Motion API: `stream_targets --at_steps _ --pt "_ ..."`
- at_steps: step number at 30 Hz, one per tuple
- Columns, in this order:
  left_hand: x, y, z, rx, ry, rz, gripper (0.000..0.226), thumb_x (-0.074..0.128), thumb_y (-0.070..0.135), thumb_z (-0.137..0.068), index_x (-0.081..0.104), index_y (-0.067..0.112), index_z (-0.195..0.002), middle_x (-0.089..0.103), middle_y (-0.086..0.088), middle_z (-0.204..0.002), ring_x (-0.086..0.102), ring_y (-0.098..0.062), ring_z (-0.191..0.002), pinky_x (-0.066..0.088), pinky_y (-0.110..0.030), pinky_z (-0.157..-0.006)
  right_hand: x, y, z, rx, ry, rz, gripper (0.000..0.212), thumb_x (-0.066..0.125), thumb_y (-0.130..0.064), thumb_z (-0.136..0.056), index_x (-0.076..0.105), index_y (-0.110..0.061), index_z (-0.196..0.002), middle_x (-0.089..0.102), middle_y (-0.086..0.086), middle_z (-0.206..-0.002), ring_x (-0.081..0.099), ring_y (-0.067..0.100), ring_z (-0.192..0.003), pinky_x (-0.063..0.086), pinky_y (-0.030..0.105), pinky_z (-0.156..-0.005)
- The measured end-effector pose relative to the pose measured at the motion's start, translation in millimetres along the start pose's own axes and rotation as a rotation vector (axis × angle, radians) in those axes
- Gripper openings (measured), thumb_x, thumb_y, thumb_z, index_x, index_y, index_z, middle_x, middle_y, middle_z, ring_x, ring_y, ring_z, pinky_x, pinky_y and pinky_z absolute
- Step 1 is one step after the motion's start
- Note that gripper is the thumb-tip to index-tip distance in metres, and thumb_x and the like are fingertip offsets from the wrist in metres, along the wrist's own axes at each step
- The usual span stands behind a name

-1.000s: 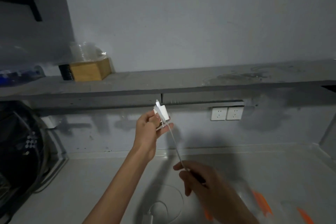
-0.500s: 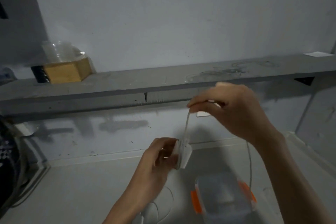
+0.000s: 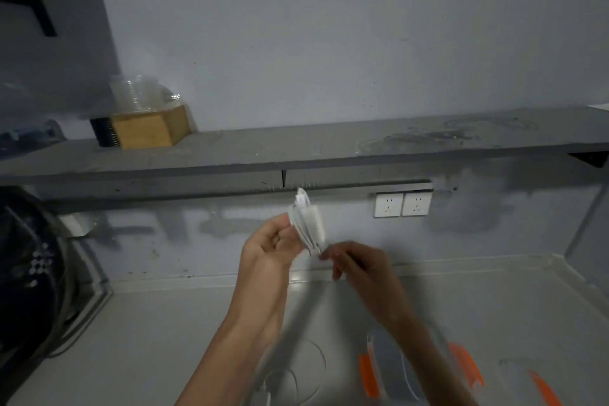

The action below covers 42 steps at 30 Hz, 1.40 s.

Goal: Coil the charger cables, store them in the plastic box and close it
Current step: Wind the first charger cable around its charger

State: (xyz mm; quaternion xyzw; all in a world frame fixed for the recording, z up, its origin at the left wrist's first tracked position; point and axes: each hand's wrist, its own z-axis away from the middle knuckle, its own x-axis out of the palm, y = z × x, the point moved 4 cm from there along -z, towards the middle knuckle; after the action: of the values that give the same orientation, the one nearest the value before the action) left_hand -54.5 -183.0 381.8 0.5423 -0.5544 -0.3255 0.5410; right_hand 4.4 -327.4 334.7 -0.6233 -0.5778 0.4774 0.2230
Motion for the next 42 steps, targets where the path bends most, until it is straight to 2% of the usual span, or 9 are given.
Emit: stream_targets --at_steps 5,10,15,21,25,28,32,39,42 --pt "-25.9 -25.0 -50.7 -0.022 0.261 -0.085 0.021 0.048 0.002 -0.097 0.06 0.003 -0.114 0.065 -0.011 -0.113 0.07 -0.028 -0.098 0.058 -0.035 -0.089 29.0 -0.4 53.9 0.159 -0.092 0.029 0.016 0.056 -0.025 -0.093 0.068 -0.035 -0.087 0.063 -0.005 -0.057 0.049 0.0 -0.046 0.035 0.015 -0.051" --pt "-40.6 -58.8 -56.1 -0.055 0.249 -0.276 0.015 0.048 0.005 -0.098 0.059 0.007 -0.108 0.061 -0.011 -0.109 0.07 -0.033 -0.089 0.061 -0.022 -0.065 12.0 -33.3 64.7 0.065 -0.238 0.222 0.014 0.055 -0.032 -0.093 0.068 -0.033 -0.097 0.069 -0.009 -0.066 0.06 -0.002 -0.059 0.04 0.007 -0.058" --pt "-17.1 -79.9 -22.2 -0.067 0.066 -0.457 0.014 0.062 0.024 -0.09 0.065 0.01 -0.089 0.06 -0.026 -0.104 0.066 -0.033 -0.081 0.06 -0.051 -0.072 -29.8 -71.4 34.6 -0.258 -0.18 0.602 0.03 0.041 -0.043 -0.093 0.066 -0.026 -0.093 0.065 -0.01 -0.077 0.061 0.009 -0.067 0.051 0.031 -0.064" --pt "5.9 -66.5 1.4 -0.09 -0.054 -0.319 0.009 0.055 0.005 -0.095 0.061 -0.002 -0.094 0.061 -0.015 -0.084 0.059 -0.021 -0.07 0.056 -0.032 -0.064 -69.1 -108.5 2.3 -0.409 -0.095 0.583 0.014 0.059 -0.023 -0.093 0.072 -0.026 -0.09 0.063 -0.019 -0.073 0.061 -0.003 -0.065 0.048 0.016 -0.064" --pt "-3.0 -52.0 -10.1 -0.135 0.065 -0.151 0.013 0.049 0.006 -0.098 0.058 -0.005 -0.096 0.064 -0.015 -0.089 0.064 -0.024 -0.079 0.059 -0.04 -0.075 -66.8 -115.2 24.8 -0.406 -0.148 0.421 0.013 0.06 -0.024 -0.091 0.073 -0.026 -0.089 0.065 -0.016 -0.073 0.063 0.0 -0.067 0.045 0.011 -0.063" --pt "-14.2 -53.5 -28.2 -0.32 0.14 0.16 0.021 0.046 0.007 -0.096 0.062 -0.006 -0.097 0.063 -0.017 -0.088 0.067 -0.025 -0.073 0.058 -0.036 -0.074 -47.3 -105.5 52.4 -0.474 -0.178 0.456 0.014 0.057 -0.03 -0.09 0.071 -0.029 -0.092 0.065 -0.017 -0.078 0.061 -0.002 -0.068 0.048 0.015 -0.062" --pt "-18.2 -56.4 -36.1 -0.45 0.232 0.459 0.026 0.045 0.01 -0.098 0.063 -0.007 -0.103 0.059 -0.018 -0.098 0.065 -0.034 -0.091 0.059 -0.027 -0.052 -21.5 -84.6 70.3 -0.474 -0.204 0.477 0.018 0.054 -0.041 -0.091 0.069 -0.033 -0.097 0.068 -0.017 -0.083 0.064 0.0 -0.067 0.052 0.021 -0.054" --pt "-10.7 -75.8 -15.2 -0.205 0.188 -0.075 0.021 0.052 0.011 -0.097 0.055 -0.008 -0.105 0.06 -0.025 -0.095 0.06 -0.028 -0.084 0.057 -0.037 -0.075 -43.2 -110.2 44.2 -0.595 -0.101 0.589 0.013 0.056 -0.033 -0.094 0.068 -0.028 -0.091 0.068 -0.009 -0.077 0.065 0.01 -0.065 0.053 0.031 -0.052" --pt "6.8 -60.1 11.0 -0.085 0.059 -0.129 0.017 0.057 0.009 -0.094 0.056 -0.008 -0.097 0.058 -0.008 -0.079 0.054 -0.026 -0.076 0.051 -0.043 -0.072 -67.3 -117.1 8.6 -0.605 -0.03 0.555 0.014 0.059 -0.028 -0.093 0.073 -0.027 -0.09 0.07 -0.012 -0.077 0.065 0.002 -0.066 0.054 0.029 -0.058"
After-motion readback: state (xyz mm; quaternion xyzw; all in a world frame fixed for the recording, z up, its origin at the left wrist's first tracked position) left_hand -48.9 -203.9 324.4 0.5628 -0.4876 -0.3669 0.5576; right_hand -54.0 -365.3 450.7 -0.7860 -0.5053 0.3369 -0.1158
